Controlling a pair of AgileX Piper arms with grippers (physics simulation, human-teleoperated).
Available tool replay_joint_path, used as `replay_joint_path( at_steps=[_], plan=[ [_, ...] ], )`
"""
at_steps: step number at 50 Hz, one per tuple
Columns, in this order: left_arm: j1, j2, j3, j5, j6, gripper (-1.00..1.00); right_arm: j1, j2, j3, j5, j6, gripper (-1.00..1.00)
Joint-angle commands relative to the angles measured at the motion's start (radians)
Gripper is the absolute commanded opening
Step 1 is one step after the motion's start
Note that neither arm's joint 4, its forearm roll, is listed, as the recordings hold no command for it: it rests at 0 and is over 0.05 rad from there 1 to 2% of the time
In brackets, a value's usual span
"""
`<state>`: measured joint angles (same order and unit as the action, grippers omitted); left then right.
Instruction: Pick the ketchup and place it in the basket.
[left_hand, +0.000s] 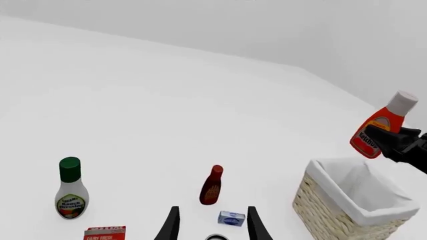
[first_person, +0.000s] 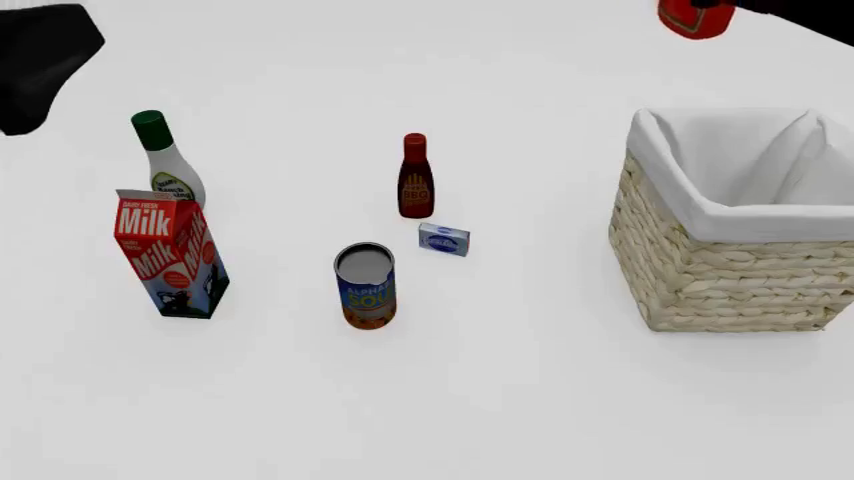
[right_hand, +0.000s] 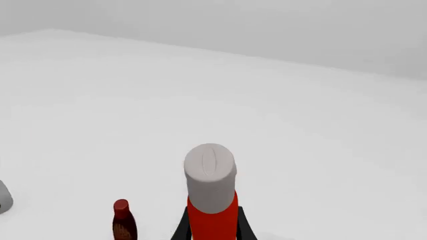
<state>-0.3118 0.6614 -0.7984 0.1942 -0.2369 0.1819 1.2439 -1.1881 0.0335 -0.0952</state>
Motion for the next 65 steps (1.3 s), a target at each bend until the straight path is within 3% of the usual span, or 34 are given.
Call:
replay_joint_path(
  at_steps=[1, 21, 65],
  plan=[
    [0.006, -0.002, 0.027, -0.035, -0.005, 1.0, -0.099, 0.003, 0.016, -0.006, 0.032, -1.0],
    [-0.008, 0.02, 0.019, -0.055, -0.012, 1.0, -0.236, 0.046, 0.068, -0.028, 0.034, -1.0],
    [-0.026, 0.062, 0.009, -0.077, -0.018, 1.0, -0.343, 0.223, 0.16, -0.188, 0.02, -1.0]
  ],
)
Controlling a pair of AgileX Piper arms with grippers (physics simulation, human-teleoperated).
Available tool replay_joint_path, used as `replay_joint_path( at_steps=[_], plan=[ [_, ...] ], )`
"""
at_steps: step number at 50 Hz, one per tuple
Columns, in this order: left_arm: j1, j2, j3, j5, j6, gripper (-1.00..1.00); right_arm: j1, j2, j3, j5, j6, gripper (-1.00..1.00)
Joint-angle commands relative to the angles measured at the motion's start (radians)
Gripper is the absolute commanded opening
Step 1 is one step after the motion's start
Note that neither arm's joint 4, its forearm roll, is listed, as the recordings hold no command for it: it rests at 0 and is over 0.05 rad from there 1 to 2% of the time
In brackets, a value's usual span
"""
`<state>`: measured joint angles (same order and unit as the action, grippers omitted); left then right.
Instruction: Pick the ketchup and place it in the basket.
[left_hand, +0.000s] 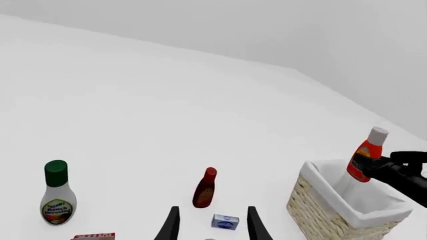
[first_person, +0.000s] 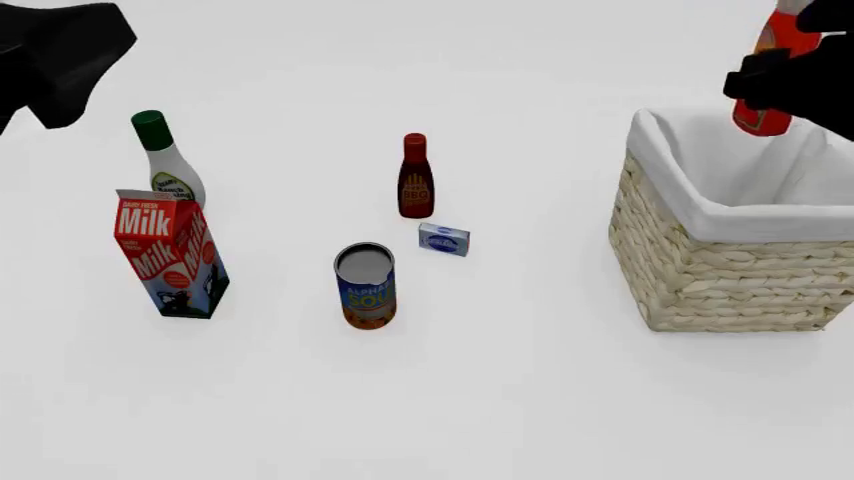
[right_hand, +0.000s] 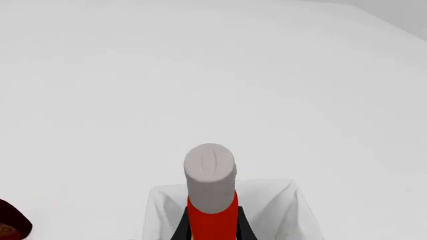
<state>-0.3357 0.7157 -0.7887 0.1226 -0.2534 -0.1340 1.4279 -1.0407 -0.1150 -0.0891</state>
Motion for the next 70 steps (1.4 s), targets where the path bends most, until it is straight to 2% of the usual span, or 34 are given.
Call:
replay_joint_path(
  at_steps=[1, 9, 20, 40, 63, 65, 70],
  plan=[
    [-0.003, 0.009, -0.001, -0.006, -0.002, 1.0, -0.033, 0.043, 0.015, -0.045, 0.007, -1.0],
    [-0.006, 0.017, -0.004, -0.01, -0.002, 1.0, -0.041, 0.069, 0.019, -0.062, 0.017, -1.0],
    [-0.008, 0.027, -0.005, -0.017, 0.0, 1.0, -0.059, 0.114, 0.011, -0.08, 0.001, -1.0],
    [-0.005, 0.021, 0.005, -0.021, -0.003, 1.0, -0.07, 0.17, 0.035, -0.121, 0.021, -1.0],
    [-0.002, 0.018, 0.013, -0.03, -0.01, 1.0, -0.081, 0.229, 0.03, -0.137, 0.015, -1.0],
    [-0.002, 0.019, 0.012, -0.03, -0.01, 1.0, -0.083, 0.239, 0.03, -0.141, -0.007, -1.0],
    [-0.001, 0.02, 0.012, -0.031, -0.012, 1.0, -0.083, 0.254, 0.029, -0.146, -0.004, -1.0]
  ],
)
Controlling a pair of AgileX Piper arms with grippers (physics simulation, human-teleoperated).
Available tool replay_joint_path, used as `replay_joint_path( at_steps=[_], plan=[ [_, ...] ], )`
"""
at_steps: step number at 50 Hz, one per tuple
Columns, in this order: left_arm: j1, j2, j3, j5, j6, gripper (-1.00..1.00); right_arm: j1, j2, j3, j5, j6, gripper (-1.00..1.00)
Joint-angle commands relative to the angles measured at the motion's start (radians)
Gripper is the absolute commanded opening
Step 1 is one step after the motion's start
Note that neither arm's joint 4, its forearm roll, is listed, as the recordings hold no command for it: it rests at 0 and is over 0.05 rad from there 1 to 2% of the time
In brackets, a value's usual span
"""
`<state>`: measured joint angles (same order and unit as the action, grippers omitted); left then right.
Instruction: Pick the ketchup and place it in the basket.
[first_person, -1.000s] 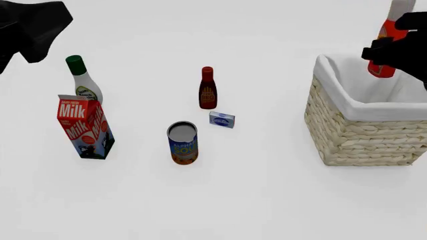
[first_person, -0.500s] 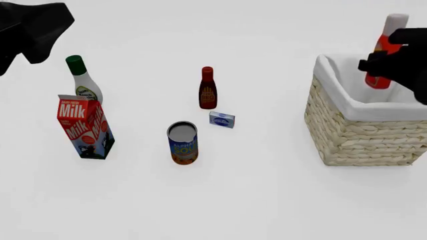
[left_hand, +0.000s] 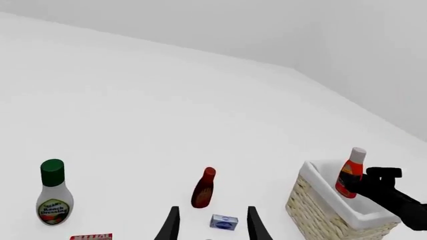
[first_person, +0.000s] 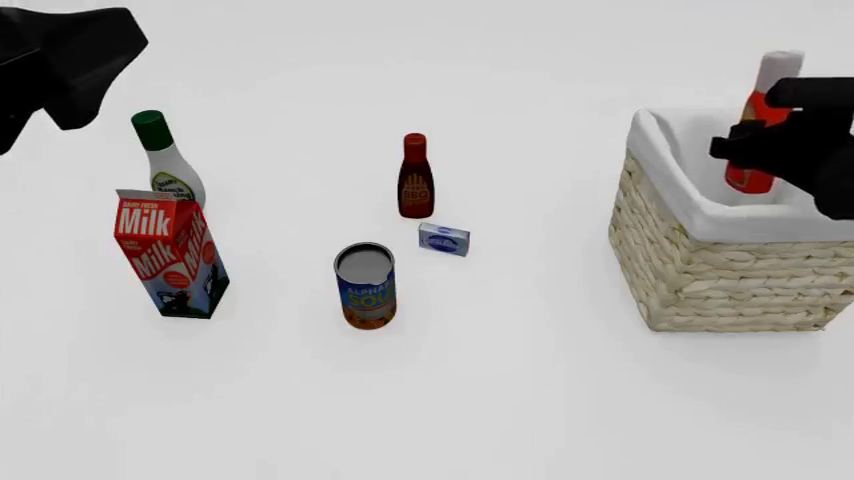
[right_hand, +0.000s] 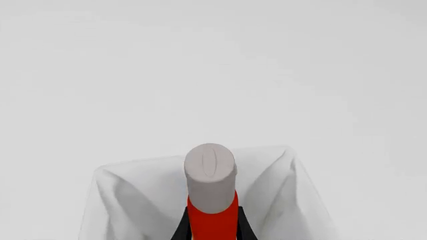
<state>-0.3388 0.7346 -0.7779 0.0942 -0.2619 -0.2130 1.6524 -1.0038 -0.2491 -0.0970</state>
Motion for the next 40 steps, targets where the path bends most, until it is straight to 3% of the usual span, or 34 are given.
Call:
replay_joint_path(
  at_steps=[1, 30, 31, 40],
  plan=[
    [0.002, 0.001, 0.001, -0.002, -0.002, 1.0, -0.006, 0.032, -0.008, -0.013, 0.002, -1.0],
    [0.007, -0.015, 0.004, 0.006, -0.007, 1.0, -0.019, 0.082, -0.018, -0.028, -0.023, -1.0],
    [0.007, -0.015, 0.004, 0.007, -0.007, 1.0, -0.02, 0.083, -0.019, -0.027, -0.024, 1.0],
    [0.006, -0.015, 0.004, 0.005, -0.008, 1.0, -0.015, 0.069, -0.014, -0.03, -0.035, 1.0]
  ],
)
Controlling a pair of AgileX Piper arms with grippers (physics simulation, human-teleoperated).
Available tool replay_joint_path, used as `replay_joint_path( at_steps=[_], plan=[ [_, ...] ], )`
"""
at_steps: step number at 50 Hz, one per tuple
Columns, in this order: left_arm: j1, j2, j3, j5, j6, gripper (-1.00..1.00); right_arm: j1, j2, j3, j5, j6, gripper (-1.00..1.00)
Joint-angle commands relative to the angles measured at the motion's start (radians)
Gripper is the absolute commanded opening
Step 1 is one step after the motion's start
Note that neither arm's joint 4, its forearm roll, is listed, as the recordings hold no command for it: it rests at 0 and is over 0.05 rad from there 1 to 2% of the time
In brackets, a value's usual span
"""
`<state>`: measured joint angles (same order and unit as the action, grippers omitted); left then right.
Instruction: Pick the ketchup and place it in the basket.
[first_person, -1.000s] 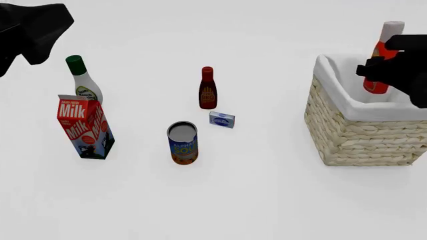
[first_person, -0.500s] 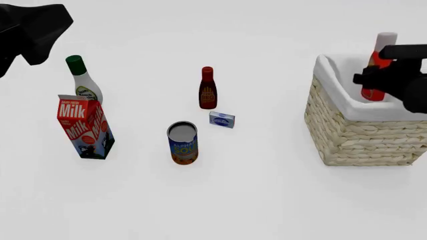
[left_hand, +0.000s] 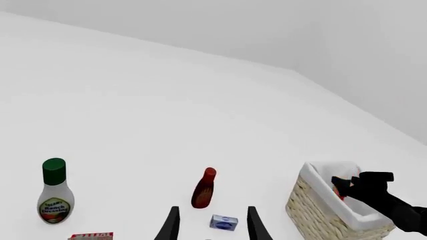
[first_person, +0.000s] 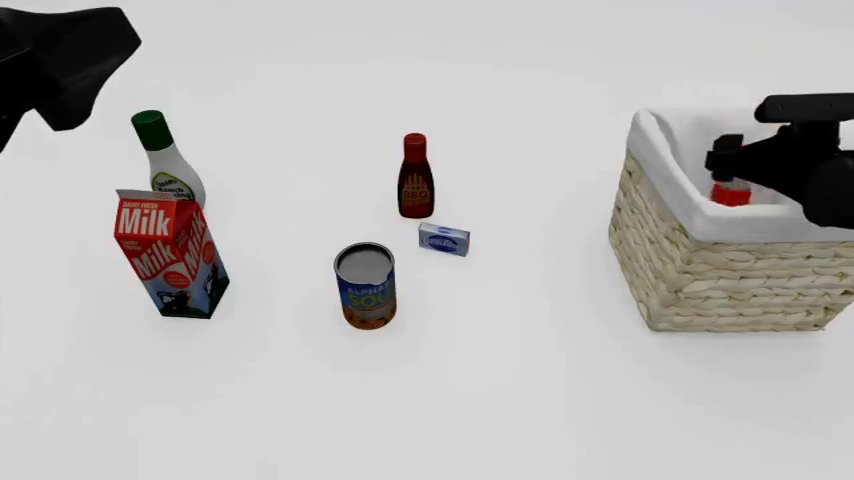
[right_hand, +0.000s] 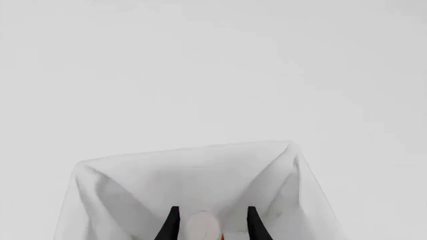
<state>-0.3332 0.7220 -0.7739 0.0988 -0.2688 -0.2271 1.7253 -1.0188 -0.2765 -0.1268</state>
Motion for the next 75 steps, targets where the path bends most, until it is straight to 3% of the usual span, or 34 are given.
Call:
replay_joint_path(
  at_steps=[1, 18, 40, 43, 44, 46, 52, 58, 64, 69, 71, 72, 75],
  plan=[
    [0.0, -0.003, 0.001, 0.001, -0.002, 1.0, -0.003, -0.008, 0.001, -0.003, -0.003, 1.0],
    [-0.009, -0.001, -0.011, 0.003, -0.002, 1.0, 0.023, -0.137, 0.006, 0.041, 0.004, 1.0],
    [-0.015, -0.02, -0.011, 0.009, -0.004, 1.0, 0.13, -0.372, 0.095, 0.096, 0.035, 1.0],
    [-0.017, -0.027, -0.011, 0.013, -0.009, 1.0, 0.157, -0.407, 0.115, 0.105, 0.029, 1.0],
    [-0.02, -0.03, -0.012, 0.015, -0.009, 1.0, 0.171, -0.412, 0.125, 0.111, -0.004, 1.0],
    [-0.019, -0.029, -0.012, 0.014, -0.008, 1.0, 0.176, -0.427, 0.133, 0.11, 0.02, 1.0],
    [-0.022, -0.034, -0.01, 0.013, -0.009, 1.0, 0.223, -0.531, 0.203, 0.11, 0.034, 1.0],
    [-0.023, -0.041, -0.001, 0.008, -0.013, 1.0, 0.263, -0.631, 0.293, 0.066, -0.01, 1.0],
    [-0.033, -0.045, 0.006, 0.002, -0.019, 1.0, 0.304, -0.764, 0.386, 0.026, 0.037, 1.0],
    [-0.036, -0.045, 0.01, -0.003, -0.019, 1.0, 0.319, -0.811, 0.43, 0.017, 0.031, 1.0],
    [-0.035, -0.044, 0.017, -0.01, -0.02, 1.0, 0.338, -0.861, 0.472, -0.003, 0.011, 1.0],
    [-0.036, -0.045, 0.022, -0.013, -0.02, 1.0, 0.353, -0.893, 0.501, -0.017, -0.039, 1.0],
    [-0.038, -0.045, 0.031, -0.022, -0.023, 1.0, 0.363, -0.931, 0.538, -0.023, 0.027, 1.0]
  ],
)
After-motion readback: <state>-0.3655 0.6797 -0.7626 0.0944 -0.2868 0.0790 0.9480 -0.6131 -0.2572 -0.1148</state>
